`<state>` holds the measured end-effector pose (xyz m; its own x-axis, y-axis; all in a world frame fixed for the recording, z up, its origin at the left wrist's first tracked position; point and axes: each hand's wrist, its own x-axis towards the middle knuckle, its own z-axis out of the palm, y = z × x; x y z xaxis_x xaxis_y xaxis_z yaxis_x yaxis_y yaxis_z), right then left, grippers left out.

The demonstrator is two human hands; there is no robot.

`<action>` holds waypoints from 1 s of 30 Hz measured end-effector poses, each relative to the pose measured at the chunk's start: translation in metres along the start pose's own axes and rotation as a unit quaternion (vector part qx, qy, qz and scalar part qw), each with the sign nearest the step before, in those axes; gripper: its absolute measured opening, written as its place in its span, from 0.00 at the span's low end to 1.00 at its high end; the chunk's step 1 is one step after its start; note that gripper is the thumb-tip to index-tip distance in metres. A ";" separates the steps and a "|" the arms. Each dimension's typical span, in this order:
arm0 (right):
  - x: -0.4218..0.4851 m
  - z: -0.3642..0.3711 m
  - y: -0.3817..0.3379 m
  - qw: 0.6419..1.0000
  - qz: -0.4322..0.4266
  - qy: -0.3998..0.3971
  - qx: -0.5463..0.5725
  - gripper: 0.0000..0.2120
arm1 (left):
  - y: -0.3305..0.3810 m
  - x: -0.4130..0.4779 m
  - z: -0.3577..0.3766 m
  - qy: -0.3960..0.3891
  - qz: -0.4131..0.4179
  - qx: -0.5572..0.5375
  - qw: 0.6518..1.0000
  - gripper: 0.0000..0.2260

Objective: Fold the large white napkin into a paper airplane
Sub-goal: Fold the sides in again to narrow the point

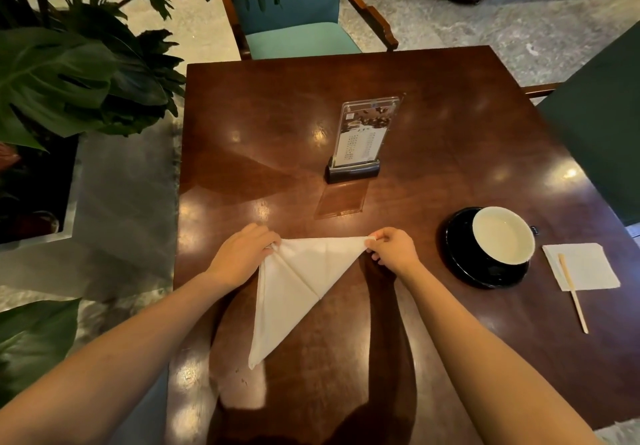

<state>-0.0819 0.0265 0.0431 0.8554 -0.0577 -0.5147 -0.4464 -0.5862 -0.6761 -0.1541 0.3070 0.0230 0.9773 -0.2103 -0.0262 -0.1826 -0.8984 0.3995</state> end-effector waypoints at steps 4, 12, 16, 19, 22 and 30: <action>0.003 0.001 -0.004 1.000 0.001 -0.002 -0.008 0.03 | 0.001 -0.004 -0.003 -0.021 -0.023 0.002 1.000 0.10; 0.004 0.003 -0.002 1.000 -0.004 0.005 -0.018 0.05 | 0.001 -0.009 -0.005 -0.014 -0.009 0.005 1.000 0.11; 0.007 0.003 -0.002 1.000 0.004 -0.002 -0.016 0.06 | -0.001 -0.011 -0.003 0.013 0.044 0.046 0.998 0.06; 0.009 0.004 -0.007 0.999 0.039 -0.016 0.030 0.04 | -0.004 -0.009 -0.002 0.017 0.045 0.046 0.998 0.09; 0.007 0.006 -0.013 0.994 0.063 -0.020 0.086 0.05 | -0.007 -0.005 -0.003 -0.011 0.051 0.060 0.997 0.09; 0.008 0.017 -0.011 0.998 0.036 0.013 0.058 0.06 | -0.011 -0.007 -0.005 -0.015 0.067 0.090 0.994 0.14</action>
<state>-0.0743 0.0460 0.0372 0.8261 -0.1178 -0.5510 -0.5324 -0.4831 -0.6950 -0.1582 0.3202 0.0231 0.9400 -0.3409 -0.0114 -0.3292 -0.9155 0.2314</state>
